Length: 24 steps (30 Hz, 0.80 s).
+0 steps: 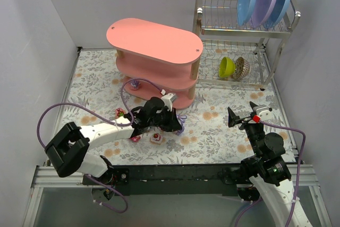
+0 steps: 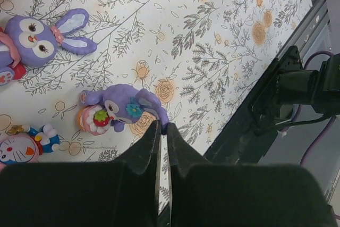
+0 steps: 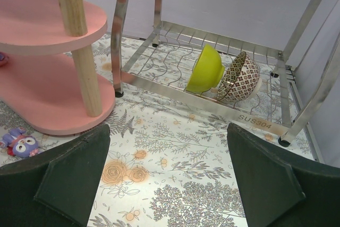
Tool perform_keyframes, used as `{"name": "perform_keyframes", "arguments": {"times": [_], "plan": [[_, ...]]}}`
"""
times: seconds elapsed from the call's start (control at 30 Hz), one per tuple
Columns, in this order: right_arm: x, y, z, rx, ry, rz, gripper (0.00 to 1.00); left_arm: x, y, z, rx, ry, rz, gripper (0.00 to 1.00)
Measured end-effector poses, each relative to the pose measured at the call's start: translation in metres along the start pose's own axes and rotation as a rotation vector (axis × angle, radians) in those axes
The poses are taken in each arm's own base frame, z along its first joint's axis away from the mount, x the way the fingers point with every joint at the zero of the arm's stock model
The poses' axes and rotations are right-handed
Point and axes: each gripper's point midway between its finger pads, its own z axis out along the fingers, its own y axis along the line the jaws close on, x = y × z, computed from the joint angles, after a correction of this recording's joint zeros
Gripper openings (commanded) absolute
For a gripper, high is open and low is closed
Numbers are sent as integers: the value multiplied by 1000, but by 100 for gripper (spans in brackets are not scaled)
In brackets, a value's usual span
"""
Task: Place and organize the plastic toys onto the shelf
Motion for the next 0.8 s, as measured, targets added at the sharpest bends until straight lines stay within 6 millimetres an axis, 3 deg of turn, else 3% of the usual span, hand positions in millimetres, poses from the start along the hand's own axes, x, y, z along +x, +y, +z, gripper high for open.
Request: {"name": "perform_keyframes", "arguments": {"times": [0.17,0.3,0.47,0.6,0.8], "plan": [[0,0,0,0,0,0,98,-10,-8,-15,9,-60,-19,0],[0,0,0,0,0,0,98,-34,-19,-35,15,-178,-38,0],[0,0,0,0,0,0,98,-62,-18,-65,-22,-355,-106,0],[0,0,0,-1,0,0,98,-76,4,-87,-78,-485,-208,0],[0,1,0,-4,0,0,98,-86,75,-115,-191,-643,-387,0]]}}
